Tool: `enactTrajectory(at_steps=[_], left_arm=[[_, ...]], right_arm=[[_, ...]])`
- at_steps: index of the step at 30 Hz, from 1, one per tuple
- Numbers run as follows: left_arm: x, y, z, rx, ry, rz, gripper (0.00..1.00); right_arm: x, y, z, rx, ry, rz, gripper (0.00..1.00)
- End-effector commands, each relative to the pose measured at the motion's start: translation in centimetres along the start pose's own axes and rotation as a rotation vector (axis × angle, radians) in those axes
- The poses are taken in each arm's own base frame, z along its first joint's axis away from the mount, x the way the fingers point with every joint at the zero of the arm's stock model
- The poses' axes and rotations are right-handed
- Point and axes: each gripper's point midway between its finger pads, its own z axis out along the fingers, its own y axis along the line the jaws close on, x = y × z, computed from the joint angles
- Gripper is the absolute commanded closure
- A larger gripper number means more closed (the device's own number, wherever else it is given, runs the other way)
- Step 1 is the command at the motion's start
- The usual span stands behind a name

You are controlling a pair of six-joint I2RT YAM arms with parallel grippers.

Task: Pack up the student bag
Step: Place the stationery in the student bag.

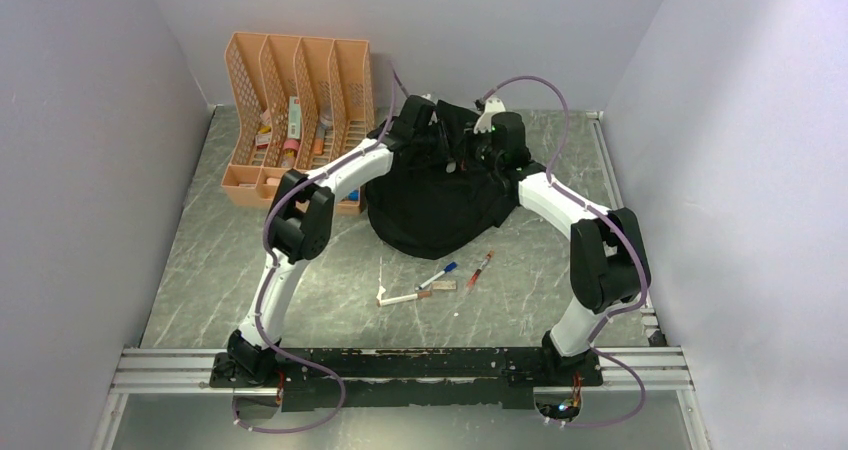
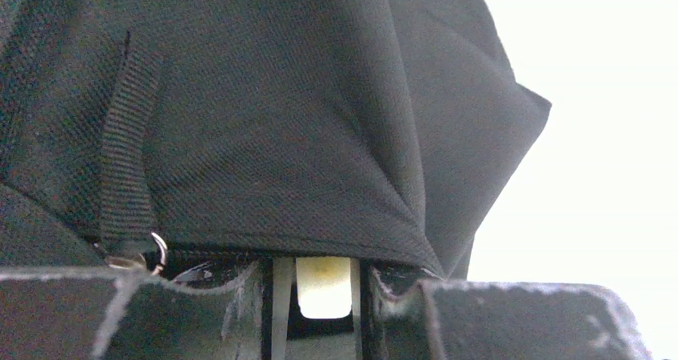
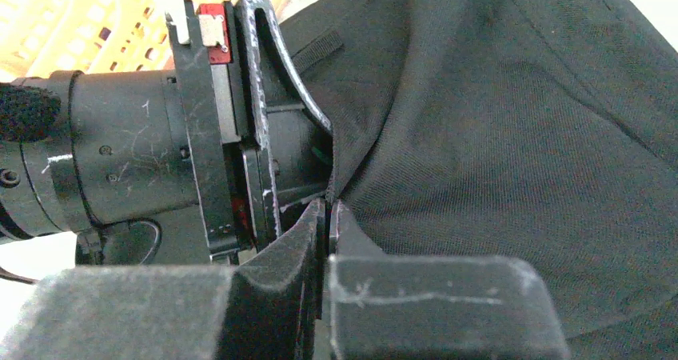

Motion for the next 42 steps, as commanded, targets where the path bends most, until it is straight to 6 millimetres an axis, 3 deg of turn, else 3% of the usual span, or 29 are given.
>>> enactTrajectory(at_steps=[1,3,6,11,13,18,33,38,42], left_arm=[[-4.2,-3.3,1.0,0.145,-0.166,-0.09,0.95],[-4.6,-3.7,1.6,0.18,-0.19,-0.113,0.9],[-4.8,-4.4,2.1,0.228,-0.2,-0.116,0.74],[-4.5,-4.7,1.3,0.235,-0.191,-0.07,0.44],[-4.2,-4.7,0.8,0.234,-0.186,-0.054,0.38],[-3.0,-4.5,-0.5,0.238,-0.147,-0.016,0.38],[-1.9,-4.6,-9.2,0.224,-0.15,0.168,0.53],[-0.2,-3.2,-11.7,0.197,-0.138,0.288,0.55],[3.0,-2.4,-13.3,0.224,-0.086,0.408,0.53]], right_arm=[[-2.6,2.8,-1.2,-0.076,-0.081,0.051,1.0],[-2.5,2.9,-1.2,-0.079,-0.081,0.064,1.0],[-2.4,2.9,-1.3,-0.081,-0.081,0.064,1.0],[-2.2,2.8,-1.1,-0.078,-0.073,0.058,1.0],[-2.2,2.8,-1.0,-0.077,-0.073,0.058,1.0],[-2.3,2.8,-1.0,-0.077,-0.074,0.053,1.0],[-2.3,1.4,-1.4,-0.011,-0.087,0.051,1.0],[-2.4,0.8,-1.6,0.01,-0.085,0.027,1.0],[-2.5,0.4,-1.5,0.025,-0.068,0.002,1.0]])
